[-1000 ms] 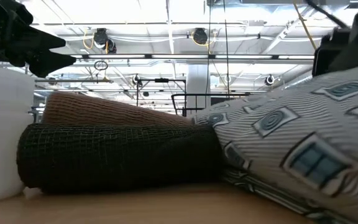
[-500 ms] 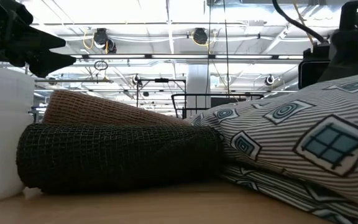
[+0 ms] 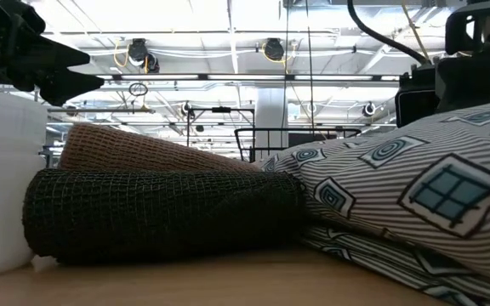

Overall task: Pick & Place Medicine items
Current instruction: Put the patient gown into the wire basket

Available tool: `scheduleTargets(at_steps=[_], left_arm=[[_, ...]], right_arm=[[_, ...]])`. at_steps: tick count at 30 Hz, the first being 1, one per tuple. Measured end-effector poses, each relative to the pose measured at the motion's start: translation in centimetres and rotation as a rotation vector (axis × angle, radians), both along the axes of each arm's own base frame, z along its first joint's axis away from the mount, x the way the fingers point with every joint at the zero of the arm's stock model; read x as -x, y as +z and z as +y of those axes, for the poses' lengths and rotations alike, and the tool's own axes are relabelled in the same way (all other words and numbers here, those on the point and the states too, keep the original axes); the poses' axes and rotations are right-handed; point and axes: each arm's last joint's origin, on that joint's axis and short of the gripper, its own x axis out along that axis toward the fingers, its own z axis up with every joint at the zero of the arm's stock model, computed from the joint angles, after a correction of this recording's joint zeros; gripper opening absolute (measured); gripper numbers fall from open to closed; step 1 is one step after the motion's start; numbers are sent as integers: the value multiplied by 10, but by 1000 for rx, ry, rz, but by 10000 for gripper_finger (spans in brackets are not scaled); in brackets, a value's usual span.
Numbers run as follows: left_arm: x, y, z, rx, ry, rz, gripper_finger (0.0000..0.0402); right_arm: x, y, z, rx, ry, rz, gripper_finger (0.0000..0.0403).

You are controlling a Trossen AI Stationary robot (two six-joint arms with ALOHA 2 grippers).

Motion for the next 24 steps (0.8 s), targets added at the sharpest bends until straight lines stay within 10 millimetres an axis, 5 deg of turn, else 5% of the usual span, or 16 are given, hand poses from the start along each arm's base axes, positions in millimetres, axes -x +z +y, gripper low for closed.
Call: scheduleTargets(at_steps=[24], left_arm=[[0, -1, 0, -2, 0, 5, 351]], right_arm=[[0, 0, 0, 137, 97, -62, 42]])
